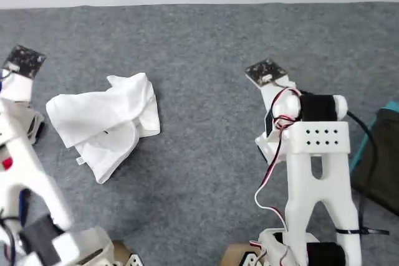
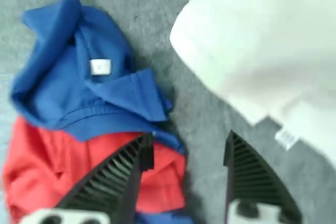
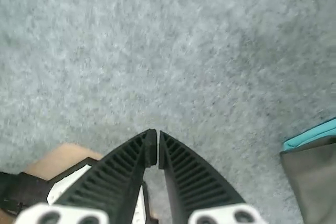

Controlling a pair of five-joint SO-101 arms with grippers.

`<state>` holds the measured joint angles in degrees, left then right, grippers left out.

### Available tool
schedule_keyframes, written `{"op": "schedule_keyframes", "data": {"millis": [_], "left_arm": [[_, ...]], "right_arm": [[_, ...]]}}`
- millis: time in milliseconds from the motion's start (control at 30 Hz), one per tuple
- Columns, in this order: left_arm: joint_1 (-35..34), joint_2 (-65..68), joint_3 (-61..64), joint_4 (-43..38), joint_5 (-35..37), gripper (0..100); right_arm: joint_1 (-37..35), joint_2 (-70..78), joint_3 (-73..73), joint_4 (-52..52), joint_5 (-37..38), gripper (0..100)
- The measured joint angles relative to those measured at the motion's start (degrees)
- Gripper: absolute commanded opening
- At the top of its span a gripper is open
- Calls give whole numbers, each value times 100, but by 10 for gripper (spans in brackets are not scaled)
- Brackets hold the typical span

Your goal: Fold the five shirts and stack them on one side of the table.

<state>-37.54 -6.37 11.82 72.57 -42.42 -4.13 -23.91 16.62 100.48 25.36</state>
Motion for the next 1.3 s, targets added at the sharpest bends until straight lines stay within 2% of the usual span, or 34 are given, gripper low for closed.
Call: {"op": "schedule_keyframes", "data": {"millis": [167, 267, 667, 867, 1300], "left_arm": [[70, 976, -1310, 615, 1055, 221], [149, 1591, -2189, 1081, 1433, 221], [633, 3974, -4651, 2453, 2022, 221], [624, 4774, -5055, 2558, 2075, 221], [527, 4932, -5231, 2585, 2075, 221]], "right_arm": [[0, 0, 97, 0, 0, 11], [0, 35, 97, 0, 0, 11], [0, 765, 97, 0, -273, 11], [0, 765, 97, 0, -273, 11], [0, 765, 97, 0, -273, 11]]}}
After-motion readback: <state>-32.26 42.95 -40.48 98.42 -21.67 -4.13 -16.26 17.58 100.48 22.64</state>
